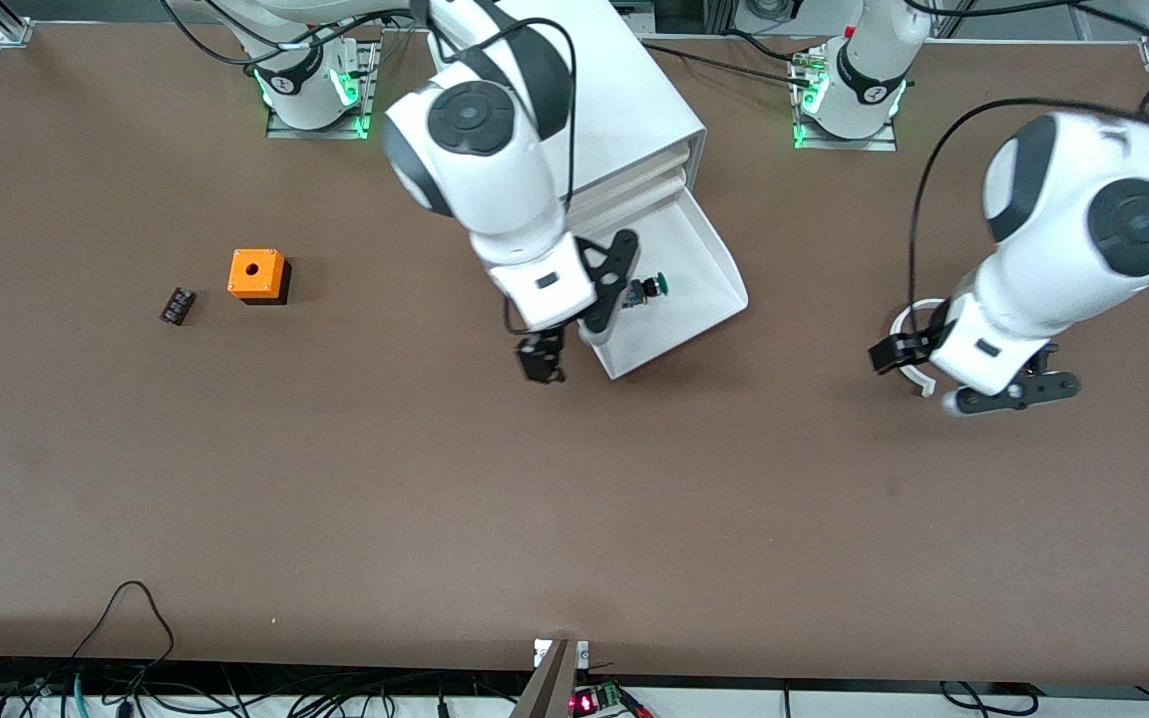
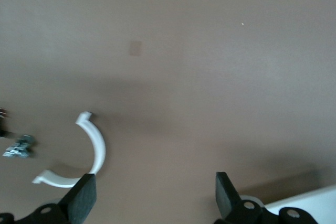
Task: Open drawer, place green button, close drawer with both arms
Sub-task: 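Open the right gripper to release the button and lift away, then push the drawer shut with the left gripper while the right gripper retracts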
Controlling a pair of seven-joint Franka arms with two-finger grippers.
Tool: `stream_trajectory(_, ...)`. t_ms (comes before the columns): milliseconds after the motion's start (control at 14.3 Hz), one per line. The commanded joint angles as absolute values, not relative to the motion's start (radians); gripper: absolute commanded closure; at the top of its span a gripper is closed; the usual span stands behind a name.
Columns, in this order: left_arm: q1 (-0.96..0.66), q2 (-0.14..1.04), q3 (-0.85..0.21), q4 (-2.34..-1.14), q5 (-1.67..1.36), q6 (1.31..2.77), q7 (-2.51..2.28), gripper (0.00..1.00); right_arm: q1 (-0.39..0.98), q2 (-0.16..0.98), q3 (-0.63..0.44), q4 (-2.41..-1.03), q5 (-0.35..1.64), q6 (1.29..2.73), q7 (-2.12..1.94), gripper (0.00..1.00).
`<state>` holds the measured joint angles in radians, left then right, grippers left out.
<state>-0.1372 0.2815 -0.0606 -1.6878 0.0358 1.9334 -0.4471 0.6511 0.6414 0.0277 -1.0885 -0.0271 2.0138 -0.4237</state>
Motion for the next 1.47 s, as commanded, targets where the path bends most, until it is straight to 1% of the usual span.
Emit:
stream_trajectory(0,-0.166,0.313,-0.072,-1.747,0.046,2.040,-0.584,0.00,0.617,0.580,-0.006,-1.170,-0.023,2.008,-0.189,0.00)
stream_trajectory(140,-0.172,0.316,-0.107,-1.827,0.046,2.156,-0.659,0.00,0.569,0.540,-0.008,-1.224,-0.023,2.006,-0.057,0.00)
stream_trajectory(280,-0.192,0.345,-0.112,-1.867,0.046,2.224,-0.727,0.00,0.514,0.480,-0.008,-1.314,-0.023,1.971,0.123,0.00)
stream_trajectory(350,-0.205,0.365,-0.115,-1.876,0.046,2.244,-0.756,0.00,0.488,0.451,-0.006,-1.350,-0.021,1.926,0.246,0.00)
stream_trajectory(490,-0.236,0.400,-0.115,-1.885,0.046,2.290,-0.830,0.00,0.454,0.428,-0.005,-1.370,-0.021,1.786,0.485,0.00)
stream_trajectory(560,-0.251,0.434,-0.115,-1.885,0.046,2.316,-0.868,0.00,0.446,0.423,-0.006,-1.373,-0.028,1.757,0.541,0.00)
stream_trajectory(630,-0.262,0.460,-0.115,-1.885,0.046,2.353,-0.899,0.00,0.421,0.404,-0.006,-1.381,-0.029,1.738,0.552,0.00)
stream_trajectory(840,-0.316,0.511,-0.117,-1.896,0.045,2.401,-0.949,0.00,0.268,0.341,-0.002,-1.425,-0.029,1.726,0.542,0.00)
stream_trajectory(1049,-0.348,0.509,-0.143,-1.962,-0.006,2.479,-0.951,0.00,0.151,0.305,0.002,-1.427,-0.031,1.707,0.476,0.00)
stream_trajectory(1189,-0.353,0.506,-0.158,-1.976,-0.092,2.482,-0.951,0.00,0.086,0.269,0.003,-1.456,-0.022,1.691,0.454,0.00)
stream_trajectory(1259,-0.351,0.500,-0.187,-1.985,-0.142,2.480,-0.951,0.00,0.057,0.235,0.012,-1.482,-0.021,1.692,0.453,0.00)
stream_trajectory(1329,-0.351,0.499,-0.195,-1.994,-0.168,2.476,-0.948,0.00,0.014,0.207,0.046,-1.499,-0.021,1.686,0.431,0.00)
stream_trajectory(1399,-0.351,0.489,-0.234,-2.009,-0.173,2.471,-0.945,0.00,-0.015,0.192,0.079,-1.499,-0.026,1.621,0.398,0.00)
